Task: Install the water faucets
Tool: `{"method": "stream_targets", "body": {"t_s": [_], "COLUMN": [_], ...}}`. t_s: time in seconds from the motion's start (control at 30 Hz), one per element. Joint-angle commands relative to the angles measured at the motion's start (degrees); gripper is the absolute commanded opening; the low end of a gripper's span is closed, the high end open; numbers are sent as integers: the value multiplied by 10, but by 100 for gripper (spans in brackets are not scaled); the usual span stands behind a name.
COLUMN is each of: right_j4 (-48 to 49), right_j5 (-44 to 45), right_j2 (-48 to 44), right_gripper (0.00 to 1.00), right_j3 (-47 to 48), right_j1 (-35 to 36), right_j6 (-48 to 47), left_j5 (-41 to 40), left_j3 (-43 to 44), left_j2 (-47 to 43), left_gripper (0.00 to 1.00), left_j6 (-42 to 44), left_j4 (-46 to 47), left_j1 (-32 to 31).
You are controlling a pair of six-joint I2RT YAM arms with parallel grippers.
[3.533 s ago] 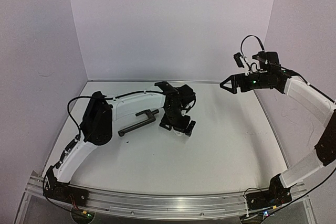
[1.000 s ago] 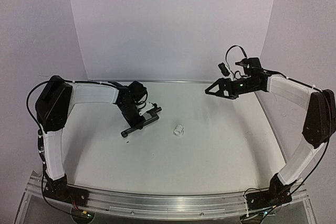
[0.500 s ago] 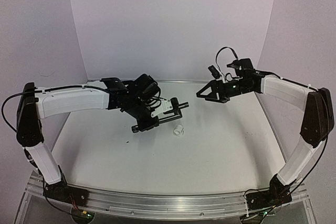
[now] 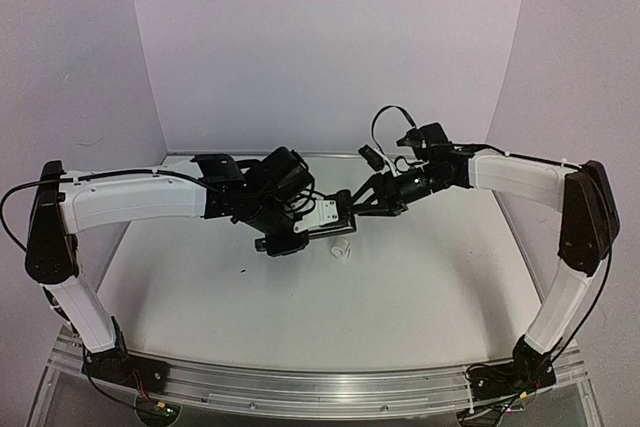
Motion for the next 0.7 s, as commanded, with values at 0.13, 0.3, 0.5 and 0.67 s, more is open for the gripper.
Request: {"method": "stream_targets", "body": {"t_s": [0.13,0.3,0.5,0.67], "right_j4": [4,4,4,3], "right_j5": [-57,-78,-81,-82], "right_j2": [28,33,31,27], "right_gripper": [61,42,18,0], "right_j3": [34,35,33,39], "right_j1": [18,21,20,20], "right_j6": [10,12,12,6], "left_j5": [-35,-38,-39,-45], "left_j3": [3,-4,-17,-18], "left_j2": [-47,-51,-61,-63], "left_gripper": [0,0,0,9], "left_j6": [24,30,37,24], "left_j4": [75,83,99,102], "left_j1": [-17,-20,-23,-23]}}
